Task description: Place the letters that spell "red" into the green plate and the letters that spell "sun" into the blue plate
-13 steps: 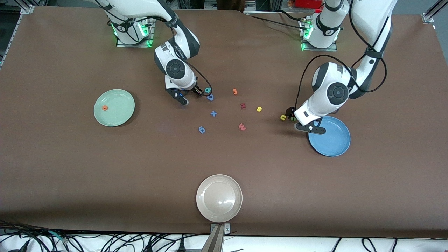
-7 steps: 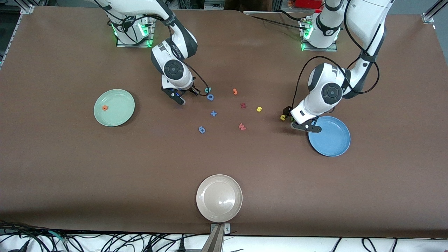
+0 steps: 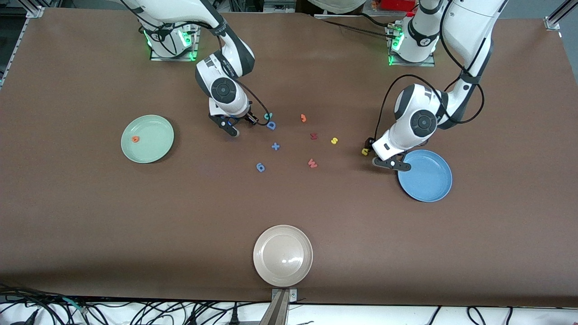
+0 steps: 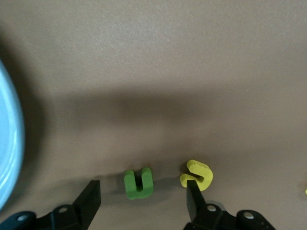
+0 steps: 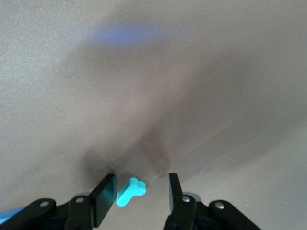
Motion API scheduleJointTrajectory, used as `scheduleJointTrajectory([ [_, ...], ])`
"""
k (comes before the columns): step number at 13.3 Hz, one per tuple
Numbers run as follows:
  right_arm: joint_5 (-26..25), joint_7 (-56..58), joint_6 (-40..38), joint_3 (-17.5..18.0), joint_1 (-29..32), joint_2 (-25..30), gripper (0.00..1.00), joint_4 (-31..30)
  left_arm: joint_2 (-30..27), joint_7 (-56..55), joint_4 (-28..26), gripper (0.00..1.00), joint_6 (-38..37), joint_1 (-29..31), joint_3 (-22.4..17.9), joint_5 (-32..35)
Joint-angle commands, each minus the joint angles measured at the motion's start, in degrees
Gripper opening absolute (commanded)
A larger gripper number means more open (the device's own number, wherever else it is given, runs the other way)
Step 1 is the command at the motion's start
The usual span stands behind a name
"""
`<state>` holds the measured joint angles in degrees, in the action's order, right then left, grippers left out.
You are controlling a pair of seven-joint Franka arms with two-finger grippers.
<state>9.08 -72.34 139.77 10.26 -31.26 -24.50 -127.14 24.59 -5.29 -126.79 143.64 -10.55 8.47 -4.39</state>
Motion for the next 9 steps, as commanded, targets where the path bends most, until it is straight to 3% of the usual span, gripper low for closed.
scheduleJointTrajectory([
  [1,-0.73,-0.96,1.39,-0.42,-0.64,-0.19,0.52,-0.66,0.45,-0.16,-0.03,0.77,0.68,-0.61,-0.38,-0.44],
  [5,-0.56,-1.14,1.47,-0.33,-0.64,-0.19,0.51,-0.39,0.54,-0.25,-0.03,0.59,0.68,0.09,-0.38,2.72],
  [9,-0.38,-1.14,1.91,-0.33,-0.64,-0.19,0.51,-0.39,0.98,-0.60,0.06,0.59,0.59,0.26,-0.47,2.81],
])
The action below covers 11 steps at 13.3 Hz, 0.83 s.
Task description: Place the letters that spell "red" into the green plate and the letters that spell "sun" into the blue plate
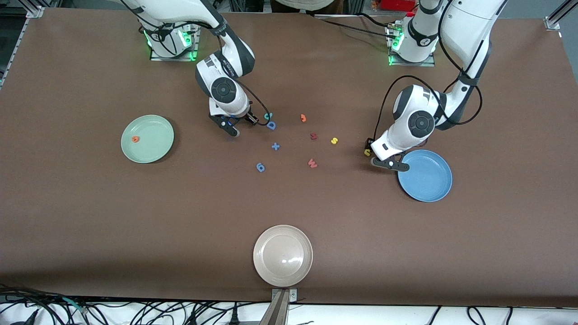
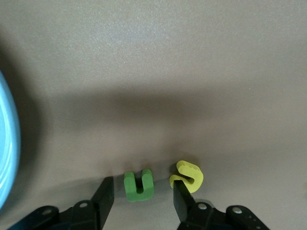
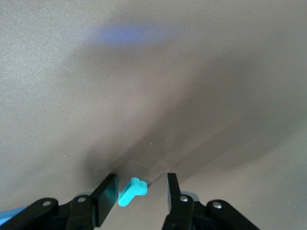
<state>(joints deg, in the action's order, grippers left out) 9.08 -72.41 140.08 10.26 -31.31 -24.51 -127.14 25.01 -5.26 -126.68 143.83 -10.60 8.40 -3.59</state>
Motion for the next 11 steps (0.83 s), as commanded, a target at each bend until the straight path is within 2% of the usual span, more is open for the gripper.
scheduleJointTrajectory([
  [1,-0.38,-1.07,1.94,-0.33,-0.68,-0.19,0.49,-0.39,0.48,-0.72,0.29,0.59,-0.12,0.31,-0.40,2.01],
  [4,-0.38,-1.07,1.95,-0.33,-0.69,-0.28,0.24,-0.39,-0.30,-0.89,0.55,0.59,-1.18,0.31,-0.40,2.01],
  [7,-0.38,-1.07,1.95,-0.33,-0.69,-0.28,0.11,-0.39,-1.01,-0.90,1.69,0.55,-4.42,0.40,-0.57,2.01],
  [11,-0.38,-1.07,1.86,-0.33,-0.69,-0.19,0.09,-0.39,-0.84,-0.72,2.22,0.55,-5.67,0.93,-0.66,2.01],
])
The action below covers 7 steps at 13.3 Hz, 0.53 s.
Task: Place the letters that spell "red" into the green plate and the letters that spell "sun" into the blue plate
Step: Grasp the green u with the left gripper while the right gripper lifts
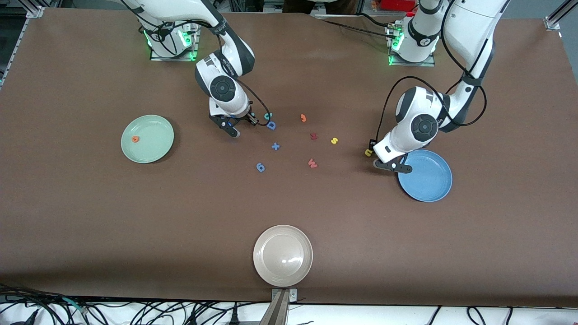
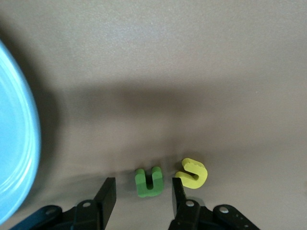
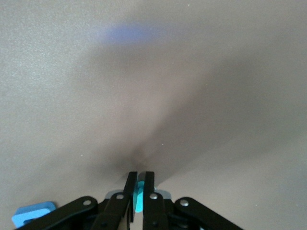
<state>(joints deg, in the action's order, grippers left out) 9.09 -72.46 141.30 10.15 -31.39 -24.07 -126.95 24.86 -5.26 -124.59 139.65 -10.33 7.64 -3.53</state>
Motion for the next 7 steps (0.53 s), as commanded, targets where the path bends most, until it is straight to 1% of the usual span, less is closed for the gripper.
scheduleJointTrajectory([
  [1,-0.39,-1.02,0.56,-0.21,-0.60,-0.63,0.06,-0.58,-0.25,-0.80,0.14,0.55,-1.40,0.75,0.10,1.95],
  [3,-0.39,-1.02,0.30,-0.21,-0.60,-0.28,0.06,-0.58,0.28,-0.80,0.05,0.55,-0.96,0.75,0.10,1.95],
  [6,-0.39,-0.93,-0.40,-0.21,-0.60,0.95,0.00,-0.58,1.06,-0.89,0.05,0.55,0.26,0.75,0.18,1.95],
  [7,-0.39,-0.84,-1.02,-0.21,-0.52,1.56,0.00,-0.58,1.33,-0.98,0.05,0.55,0.71,0.75,0.27,1.86],
])
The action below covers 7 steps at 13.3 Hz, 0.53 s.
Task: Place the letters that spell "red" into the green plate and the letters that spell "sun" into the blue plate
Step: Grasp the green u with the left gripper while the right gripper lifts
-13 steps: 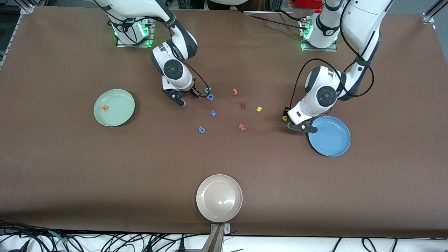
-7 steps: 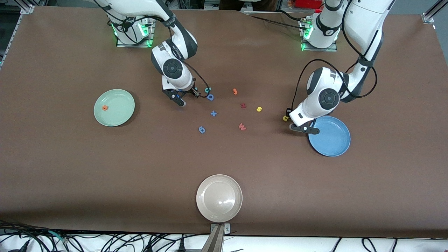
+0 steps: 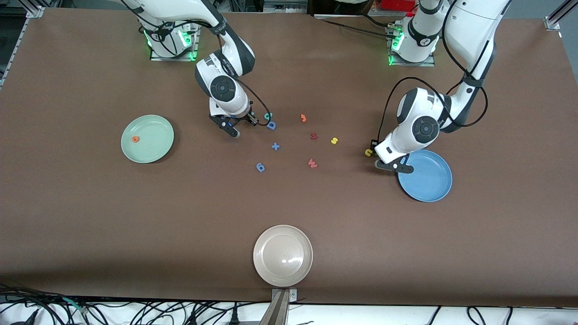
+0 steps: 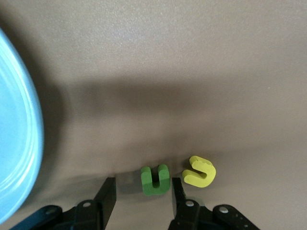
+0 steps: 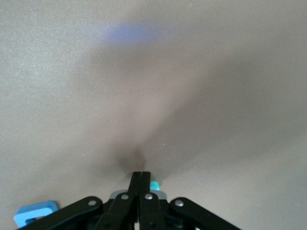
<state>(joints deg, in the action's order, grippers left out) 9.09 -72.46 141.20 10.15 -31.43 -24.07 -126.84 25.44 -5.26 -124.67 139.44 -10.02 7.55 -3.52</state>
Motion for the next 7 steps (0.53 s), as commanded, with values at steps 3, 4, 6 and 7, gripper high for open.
scheduleJointTrajectory([
  [3,-0.39,-0.14,-5.82,-0.66,-0.39,4.11,0.00,0.36,0.66,-1.07,0.22,0.55,0.92,0.44,0.36,1.85],
  [4,-0.39,-0.13,-8.89,-0.75,-0.30,4.82,0.00,1.49,0.66,-0.98,0.22,0.55,0.92,0.44,0.36,1.85],
  [6,-0.30,-0.05,-13.39,-1.53,-0.30,5.26,0.00,3.34,0.57,-0.89,0.22,0.47,0.92,0.44,0.27,1.85],
  [7,-0.39,-0.31,-13.40,-1.54,-0.30,5.18,0.00,3.44,0.57,-0.89,0.22,0.38,0.92,0.44,0.27,1.85],
])
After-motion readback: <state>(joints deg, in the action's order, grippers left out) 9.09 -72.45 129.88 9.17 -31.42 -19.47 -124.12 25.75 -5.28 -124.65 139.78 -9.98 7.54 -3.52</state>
